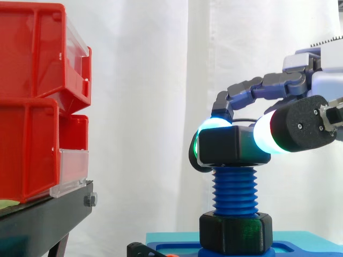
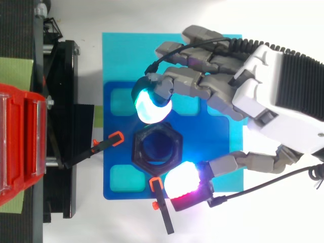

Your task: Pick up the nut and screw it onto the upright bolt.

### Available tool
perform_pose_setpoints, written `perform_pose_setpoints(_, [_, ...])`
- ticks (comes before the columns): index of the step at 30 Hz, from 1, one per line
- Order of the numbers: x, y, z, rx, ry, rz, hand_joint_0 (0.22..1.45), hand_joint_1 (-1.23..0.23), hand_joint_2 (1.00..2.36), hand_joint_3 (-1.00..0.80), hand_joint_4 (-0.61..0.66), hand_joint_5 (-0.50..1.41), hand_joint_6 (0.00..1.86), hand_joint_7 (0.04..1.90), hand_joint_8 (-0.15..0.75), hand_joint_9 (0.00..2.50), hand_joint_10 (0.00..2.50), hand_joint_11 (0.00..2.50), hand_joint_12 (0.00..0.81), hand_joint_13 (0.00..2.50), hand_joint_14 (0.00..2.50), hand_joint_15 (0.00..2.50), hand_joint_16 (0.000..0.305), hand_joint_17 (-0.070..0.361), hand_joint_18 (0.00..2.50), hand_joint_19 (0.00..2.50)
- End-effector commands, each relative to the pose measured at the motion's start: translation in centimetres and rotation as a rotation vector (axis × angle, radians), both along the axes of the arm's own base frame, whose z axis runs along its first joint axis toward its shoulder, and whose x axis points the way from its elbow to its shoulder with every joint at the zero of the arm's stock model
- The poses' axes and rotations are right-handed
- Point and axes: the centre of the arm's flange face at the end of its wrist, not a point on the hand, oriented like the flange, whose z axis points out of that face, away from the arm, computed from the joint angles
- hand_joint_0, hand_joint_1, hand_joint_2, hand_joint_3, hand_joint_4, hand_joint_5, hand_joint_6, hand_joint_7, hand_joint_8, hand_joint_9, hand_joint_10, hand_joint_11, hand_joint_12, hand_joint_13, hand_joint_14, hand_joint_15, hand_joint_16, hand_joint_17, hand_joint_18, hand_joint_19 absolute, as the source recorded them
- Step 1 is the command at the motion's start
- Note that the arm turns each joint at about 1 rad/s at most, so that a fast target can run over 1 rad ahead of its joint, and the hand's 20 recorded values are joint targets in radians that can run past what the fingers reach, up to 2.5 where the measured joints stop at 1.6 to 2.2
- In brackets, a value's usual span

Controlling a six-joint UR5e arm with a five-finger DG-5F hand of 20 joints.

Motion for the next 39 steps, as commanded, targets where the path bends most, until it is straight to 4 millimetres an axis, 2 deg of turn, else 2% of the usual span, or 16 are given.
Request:
perform_pose_setpoints(1, [0.1, 0.1, -0.8, 0.001, 0.008, 0.002, 0.53, -0.75, 1.0, -0.5, 0.17, -0.13, 0.52, 1.3, 0.273, 0.71, 0.01, 0.29, 0.308, 0.5, 0.0, 0.02, 0.033, 0.074, 0.26, 0.0])
perform_pose_setpoints(16, [0.2, 0.1, -0.7, 0.014, -0.004, 0.006, 0.53, -0.75, 1.0, -0.5, 0.17, -0.13, 0.52, 1.31, 0.276, 0.71, 0.01, 0.31, 0.308, 0.5, 0.0, 0.03, 0.033, 0.074, 0.26, 0.0])
perform_pose_setpoints(32, [0.1, -1.3, -1.0, 0.019, 0.008, 0.004, 0.53, -0.75, 1.0, -0.5, 0.17, -0.13, 0.52, 1.31, 0.275, 0.71, 0.01, 0.3, 0.309, 0.5, 0.0, 0.03, 0.033, 0.074, 0.25, 0.0])
perform_pose_setpoints(39, [0.2, -1.3, -1.0, 0.019, 0.004, 0.007, 0.53, -0.75, 1.0, -0.5, 0.17, -0.13, 0.52, 1.31, 0.276, 0.71, 0.01, 0.3, 0.309, 0.5, 0.0, 0.02, 0.033, 0.074, 0.25, 0.0])
